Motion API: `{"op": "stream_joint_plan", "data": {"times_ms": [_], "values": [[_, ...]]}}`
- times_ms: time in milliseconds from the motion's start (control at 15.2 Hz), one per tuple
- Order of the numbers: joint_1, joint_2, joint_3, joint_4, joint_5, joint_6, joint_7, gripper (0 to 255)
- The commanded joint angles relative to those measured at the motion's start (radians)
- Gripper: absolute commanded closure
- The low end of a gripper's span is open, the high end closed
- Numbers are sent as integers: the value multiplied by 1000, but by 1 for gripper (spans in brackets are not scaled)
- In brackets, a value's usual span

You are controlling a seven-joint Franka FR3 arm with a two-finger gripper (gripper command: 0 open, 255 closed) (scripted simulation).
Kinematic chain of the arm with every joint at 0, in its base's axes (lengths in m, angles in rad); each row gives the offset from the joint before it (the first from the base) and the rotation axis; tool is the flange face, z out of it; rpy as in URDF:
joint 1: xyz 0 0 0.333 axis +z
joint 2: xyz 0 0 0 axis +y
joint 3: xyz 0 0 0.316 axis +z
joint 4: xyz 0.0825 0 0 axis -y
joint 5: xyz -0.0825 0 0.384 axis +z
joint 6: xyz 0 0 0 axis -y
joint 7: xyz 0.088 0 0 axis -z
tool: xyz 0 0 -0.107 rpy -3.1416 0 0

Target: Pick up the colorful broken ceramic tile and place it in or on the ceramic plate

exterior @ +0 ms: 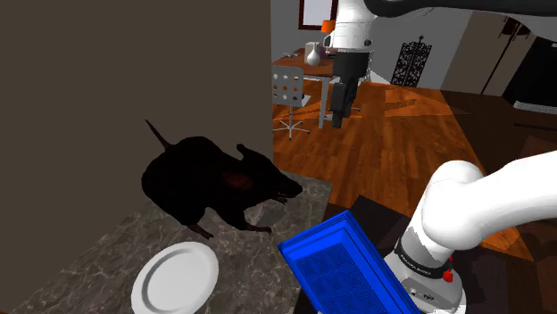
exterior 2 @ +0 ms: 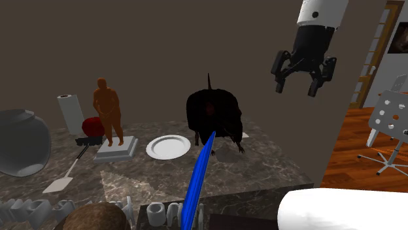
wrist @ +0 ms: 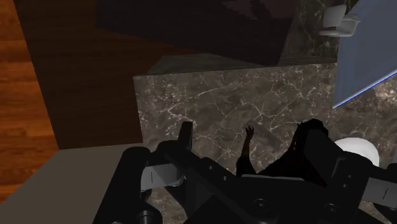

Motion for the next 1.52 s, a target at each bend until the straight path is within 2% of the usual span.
{"op": "stream_joint_plan", "data": {"times_ms": [0,528,924,1056,1188,1320,1386,1452], "values": [[0,0,0,0,0,0,0,0],[117,-155,-92,-397,34,435,-348,0],[245,-131,-205,-611,85,801,-652,0],[311,-87,-262,-660,114,935,-771,0],[402,-25,-338,-694,152,1074,-903,0],[527,48,-442,-713,209,1214,-1055,0],[608,84,-509,-715,245,1283,-1140,0],[644,97,-540,-715,257,1308,-1171,0]]}}
